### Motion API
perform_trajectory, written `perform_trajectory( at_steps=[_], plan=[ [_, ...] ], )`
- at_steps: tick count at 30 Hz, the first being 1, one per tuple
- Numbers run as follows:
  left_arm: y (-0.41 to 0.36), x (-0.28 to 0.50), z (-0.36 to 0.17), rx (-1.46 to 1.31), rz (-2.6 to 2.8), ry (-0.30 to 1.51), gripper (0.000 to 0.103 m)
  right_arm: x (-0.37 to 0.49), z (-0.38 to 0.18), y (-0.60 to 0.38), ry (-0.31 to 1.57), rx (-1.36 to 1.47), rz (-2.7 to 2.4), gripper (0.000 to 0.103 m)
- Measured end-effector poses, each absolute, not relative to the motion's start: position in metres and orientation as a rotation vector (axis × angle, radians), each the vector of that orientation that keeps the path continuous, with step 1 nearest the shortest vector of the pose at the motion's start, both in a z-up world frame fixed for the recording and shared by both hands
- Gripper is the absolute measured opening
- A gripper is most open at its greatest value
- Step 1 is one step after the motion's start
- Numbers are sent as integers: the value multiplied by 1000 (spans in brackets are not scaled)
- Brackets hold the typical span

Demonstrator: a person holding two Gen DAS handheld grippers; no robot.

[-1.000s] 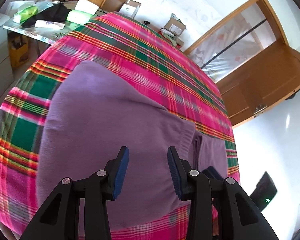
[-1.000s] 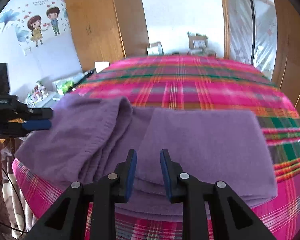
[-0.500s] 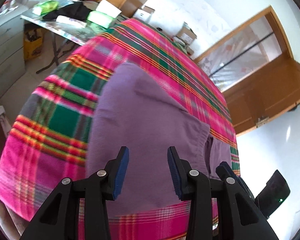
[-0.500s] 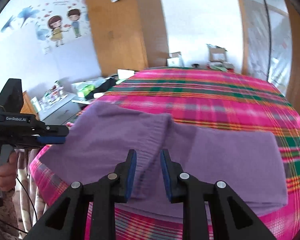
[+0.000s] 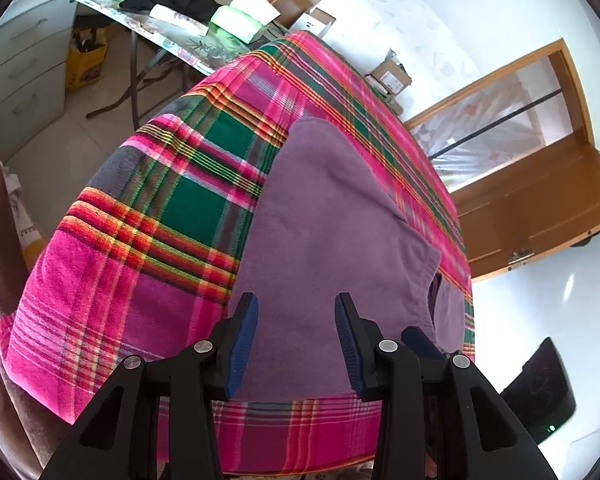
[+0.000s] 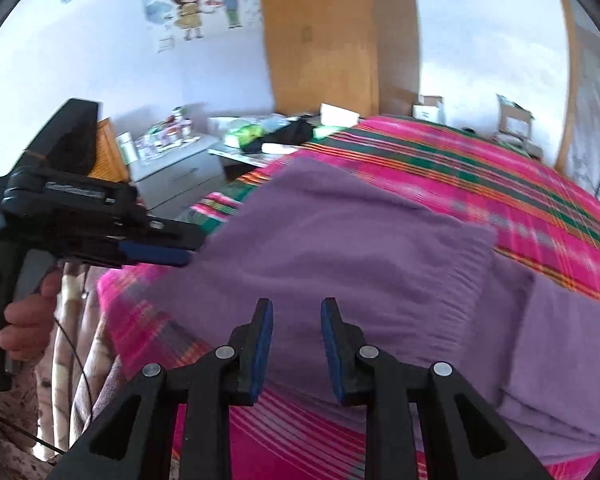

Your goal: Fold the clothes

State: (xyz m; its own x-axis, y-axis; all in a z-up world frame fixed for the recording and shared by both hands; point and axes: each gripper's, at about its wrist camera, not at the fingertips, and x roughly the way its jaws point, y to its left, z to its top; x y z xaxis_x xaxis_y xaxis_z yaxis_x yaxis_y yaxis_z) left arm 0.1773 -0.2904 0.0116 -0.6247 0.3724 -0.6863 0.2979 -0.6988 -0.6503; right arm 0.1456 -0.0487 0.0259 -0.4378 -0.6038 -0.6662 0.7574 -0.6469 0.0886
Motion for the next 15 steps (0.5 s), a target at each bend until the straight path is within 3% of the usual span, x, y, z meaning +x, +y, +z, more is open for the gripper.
perform_trajectory(
  at_steps=[15],
  plan=[
    [-303,176,0,-1326,2465,-1246,42,159,-1,-121,381,886,-1954,28]
  ],
)
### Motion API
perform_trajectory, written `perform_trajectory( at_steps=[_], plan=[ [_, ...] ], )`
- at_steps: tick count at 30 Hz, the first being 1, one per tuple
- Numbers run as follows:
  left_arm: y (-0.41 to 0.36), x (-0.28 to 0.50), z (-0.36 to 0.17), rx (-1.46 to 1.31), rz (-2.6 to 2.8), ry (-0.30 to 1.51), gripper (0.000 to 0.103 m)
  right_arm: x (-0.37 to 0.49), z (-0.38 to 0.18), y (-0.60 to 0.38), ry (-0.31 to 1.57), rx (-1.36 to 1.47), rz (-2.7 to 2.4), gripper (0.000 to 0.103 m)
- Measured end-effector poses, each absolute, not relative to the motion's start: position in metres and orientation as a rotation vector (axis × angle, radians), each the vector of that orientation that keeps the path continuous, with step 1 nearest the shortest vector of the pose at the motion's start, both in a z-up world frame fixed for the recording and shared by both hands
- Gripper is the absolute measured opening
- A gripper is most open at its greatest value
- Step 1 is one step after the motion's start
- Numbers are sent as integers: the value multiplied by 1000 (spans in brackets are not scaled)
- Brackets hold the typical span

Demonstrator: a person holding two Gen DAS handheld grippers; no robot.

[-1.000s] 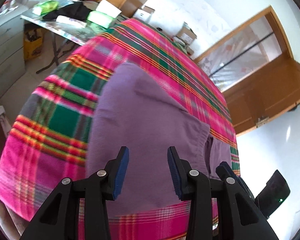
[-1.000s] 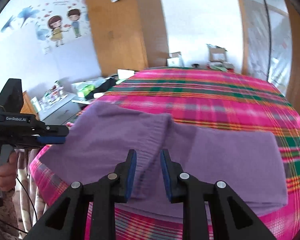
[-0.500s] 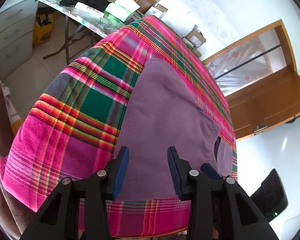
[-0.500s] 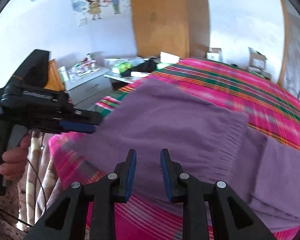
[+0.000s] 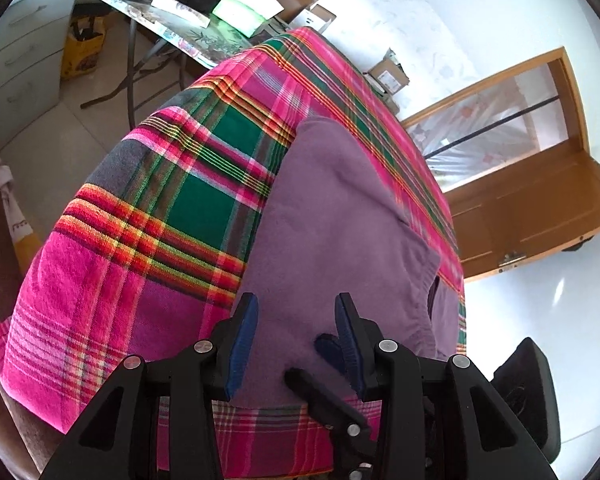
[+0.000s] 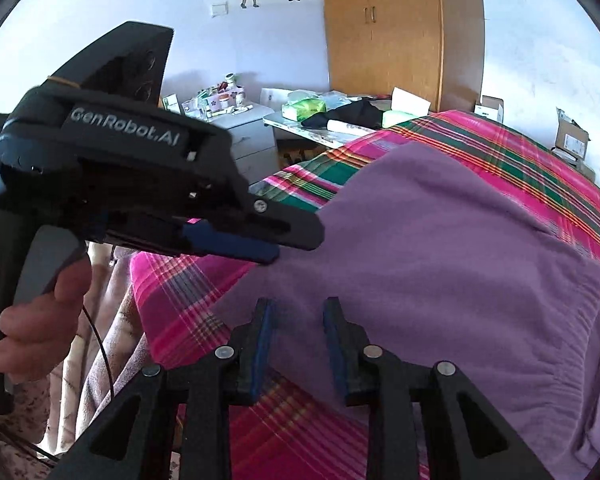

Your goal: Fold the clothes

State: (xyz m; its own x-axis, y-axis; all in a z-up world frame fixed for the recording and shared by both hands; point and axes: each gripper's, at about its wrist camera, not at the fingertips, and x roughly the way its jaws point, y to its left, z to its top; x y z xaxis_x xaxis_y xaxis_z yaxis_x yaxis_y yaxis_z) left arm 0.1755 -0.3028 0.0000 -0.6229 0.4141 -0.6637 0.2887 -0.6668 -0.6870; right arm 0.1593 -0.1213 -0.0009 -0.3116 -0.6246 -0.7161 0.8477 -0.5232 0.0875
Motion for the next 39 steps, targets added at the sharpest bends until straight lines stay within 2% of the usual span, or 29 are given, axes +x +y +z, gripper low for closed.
perform_trajectory(
  at_steps=[6,13,21,26,39],
  plan=[
    [-312,178,-3,-1339,2487,-1271,42,163,7,-122,374,870,-1941,30],
    [-325,166,-5,-1346,2485,-1296,42,175,-1,-141,442,841,-1912,48],
    [-329,126,1,-1377,2522,-1152,42,180,-8,-155,532,813,-1977,49],
    [-326,94,7,-1369,2512,-1044,42,176,-8,-154,520,809,-2001,48],
    [-323,14,-7,-1454,2364,-1072,42,160,-12,-150,445,828,-1985,49]
  ],
)
